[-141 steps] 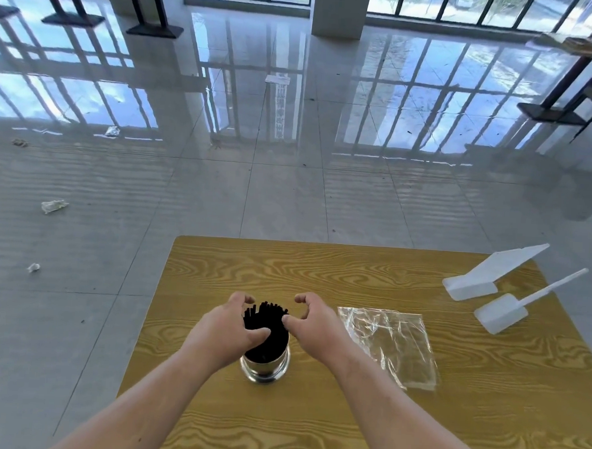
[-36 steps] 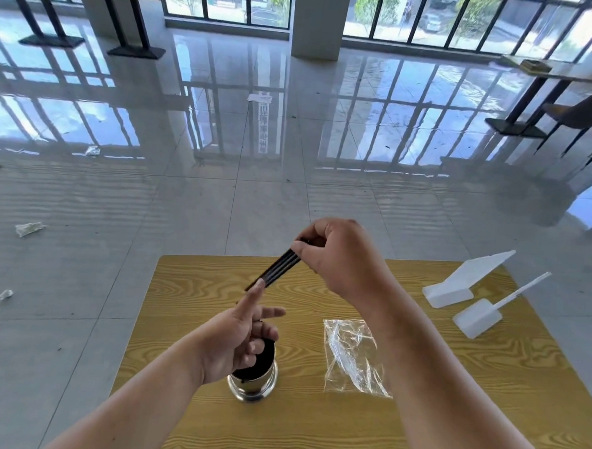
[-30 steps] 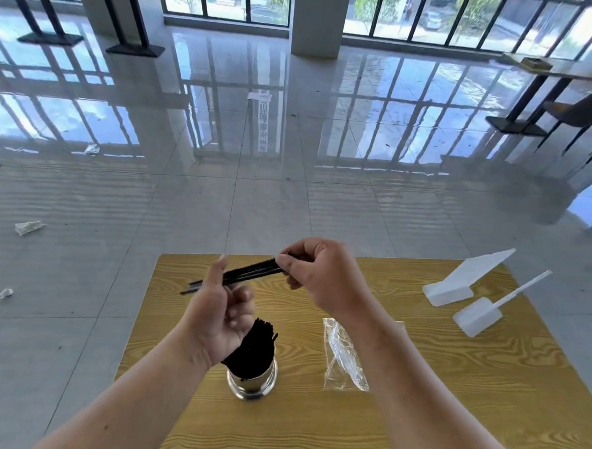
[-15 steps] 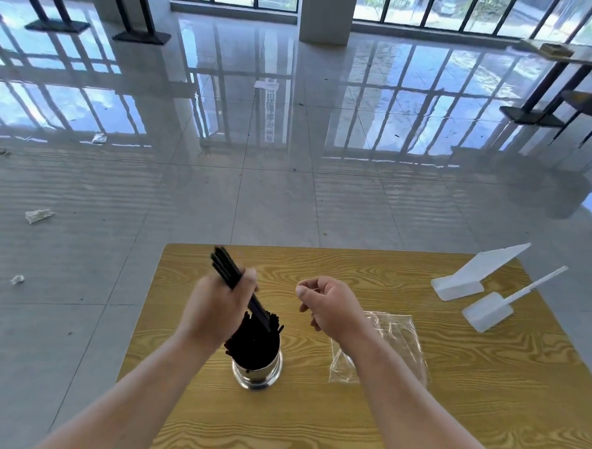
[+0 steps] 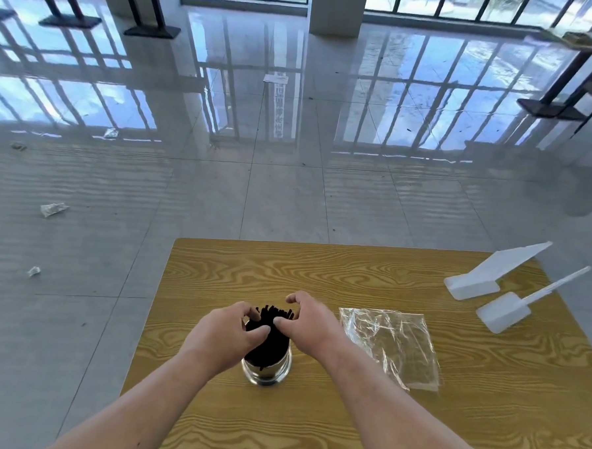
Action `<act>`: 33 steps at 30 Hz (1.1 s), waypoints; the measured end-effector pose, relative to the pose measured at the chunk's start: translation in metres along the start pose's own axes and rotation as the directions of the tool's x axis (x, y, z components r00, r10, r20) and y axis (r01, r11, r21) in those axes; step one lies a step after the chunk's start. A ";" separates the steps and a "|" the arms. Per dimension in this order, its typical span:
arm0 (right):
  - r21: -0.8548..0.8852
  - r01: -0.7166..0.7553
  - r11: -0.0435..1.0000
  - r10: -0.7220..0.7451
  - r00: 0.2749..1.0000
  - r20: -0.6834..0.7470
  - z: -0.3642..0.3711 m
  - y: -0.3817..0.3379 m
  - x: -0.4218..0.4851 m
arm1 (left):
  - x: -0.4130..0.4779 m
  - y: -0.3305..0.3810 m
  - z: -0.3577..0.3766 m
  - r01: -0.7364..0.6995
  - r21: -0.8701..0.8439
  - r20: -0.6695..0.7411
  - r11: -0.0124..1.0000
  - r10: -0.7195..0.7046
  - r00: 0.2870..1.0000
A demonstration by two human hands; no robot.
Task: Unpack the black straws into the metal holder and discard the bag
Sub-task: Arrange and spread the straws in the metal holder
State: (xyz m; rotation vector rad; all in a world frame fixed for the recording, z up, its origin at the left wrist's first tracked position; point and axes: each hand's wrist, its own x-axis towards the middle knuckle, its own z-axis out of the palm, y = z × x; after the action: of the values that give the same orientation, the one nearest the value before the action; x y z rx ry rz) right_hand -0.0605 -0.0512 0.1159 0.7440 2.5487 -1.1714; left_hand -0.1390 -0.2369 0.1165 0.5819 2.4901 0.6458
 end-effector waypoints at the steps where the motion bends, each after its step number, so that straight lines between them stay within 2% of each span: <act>1: -0.013 -0.001 1.000 0.001 1.000 0.002 0.003 -0.002 0.002 | 0.001 -0.001 -0.001 0.000 -0.010 -0.001 1.000 0.000 1.000; 9: -0.130 0.055 0.990 -0.064 0.996 -0.067 0.007 -0.010 0.008 | 0.003 -0.010 -0.009 0.014 -0.066 -0.028 0.998 -0.016 0.999; 17: -0.213 0.177 0.961 -0.201 0.975 -0.098 -0.045 -0.038 -0.001 | 0.006 0.000 -0.014 0.066 -0.257 0.025 0.964 -0.062 0.998; 25: -0.127 0.202 0.971 -0.224 0.954 -0.201 -0.107 -0.051 -0.016 | 0.006 0.019 -0.017 0.137 -0.447 0.141 0.884 -0.081 0.987; 33: -0.071 0.244 0.967 -0.254 0.942 -0.221 -0.124 -0.052 -0.023 | -0.002 0.035 -0.021 0.268 -0.552 0.265 0.789 -0.138 0.954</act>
State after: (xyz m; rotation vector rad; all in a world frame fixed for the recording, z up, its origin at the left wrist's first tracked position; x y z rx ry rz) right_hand -0.0698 0.0060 0.2395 0.5892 2.9214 -1.1573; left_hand -0.1398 -0.2169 0.1518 0.1274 1.9623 1.1347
